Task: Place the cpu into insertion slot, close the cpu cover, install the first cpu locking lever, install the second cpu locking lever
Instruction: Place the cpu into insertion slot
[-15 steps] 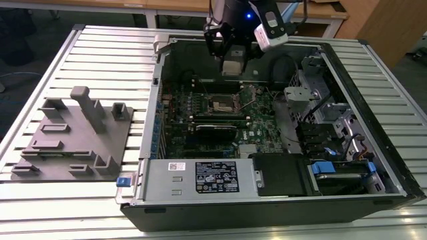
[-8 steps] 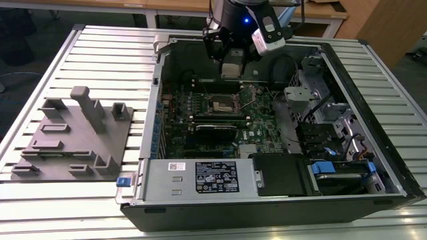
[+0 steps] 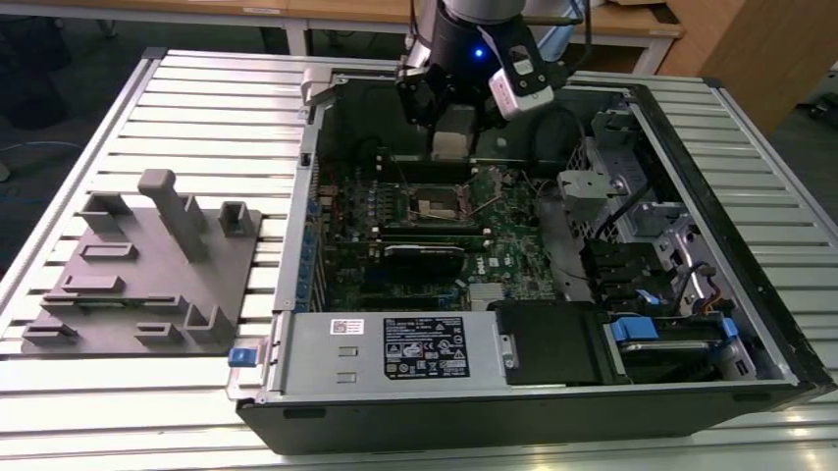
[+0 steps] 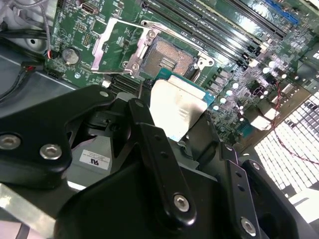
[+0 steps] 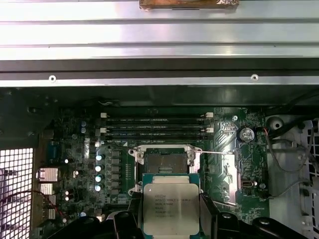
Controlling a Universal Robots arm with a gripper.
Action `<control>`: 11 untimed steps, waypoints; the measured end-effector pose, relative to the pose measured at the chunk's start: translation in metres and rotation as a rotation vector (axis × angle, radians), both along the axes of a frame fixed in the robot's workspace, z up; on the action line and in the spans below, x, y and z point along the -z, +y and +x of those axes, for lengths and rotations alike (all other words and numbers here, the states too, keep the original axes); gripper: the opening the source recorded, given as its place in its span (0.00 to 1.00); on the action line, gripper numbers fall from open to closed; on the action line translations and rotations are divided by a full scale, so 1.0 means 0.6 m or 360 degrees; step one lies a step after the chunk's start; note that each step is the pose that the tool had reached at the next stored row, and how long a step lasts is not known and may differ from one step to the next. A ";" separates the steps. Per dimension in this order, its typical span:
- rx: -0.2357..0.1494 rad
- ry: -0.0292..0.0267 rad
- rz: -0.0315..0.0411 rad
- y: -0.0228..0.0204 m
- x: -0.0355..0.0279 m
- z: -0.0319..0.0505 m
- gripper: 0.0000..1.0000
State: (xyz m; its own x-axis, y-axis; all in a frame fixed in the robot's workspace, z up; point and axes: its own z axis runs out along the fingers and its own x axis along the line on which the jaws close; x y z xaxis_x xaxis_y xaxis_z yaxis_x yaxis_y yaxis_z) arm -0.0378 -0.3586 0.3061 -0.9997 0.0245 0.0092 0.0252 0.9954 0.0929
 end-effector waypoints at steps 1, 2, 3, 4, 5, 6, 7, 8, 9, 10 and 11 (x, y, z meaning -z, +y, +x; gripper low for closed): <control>0.0000 -0.00001 0.0000 0.0000 0.002 -0.001 0.54; 0.0000 -0.00001 0.0000 0.0000 0.004 -0.001 0.54; 0.0000 0.00000 0.0000 0.0000 0.007 -0.001 0.54; 0.0000 -0.00001 0.0000 0.0000 0.009 -0.002 0.54; 0.0000 -0.00001 0.0000 0.0000 0.012 -0.002 0.54; 0.0000 -0.00001 0.0000 0.0000 0.014 -0.002 0.54; 0.0000 0.00000 0.0000 0.0000 0.016 -0.002 0.54; 0.0000 -0.00001 0.0000 0.0000 0.018 -0.002 0.54; 0.0000 -0.00001 0.0000 0.0000 0.019 -0.002 0.54; 0.0000 0.00001 0.0000 0.0000 0.020 -0.002 0.54; 0.0000 0.00002 0.0000 0.0000 0.020 -0.002 0.54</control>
State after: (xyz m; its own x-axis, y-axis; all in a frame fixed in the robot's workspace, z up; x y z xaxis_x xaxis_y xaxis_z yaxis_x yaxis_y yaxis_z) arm -0.0392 -0.3587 0.2942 -0.9997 0.0245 0.0093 0.0252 0.9954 0.0926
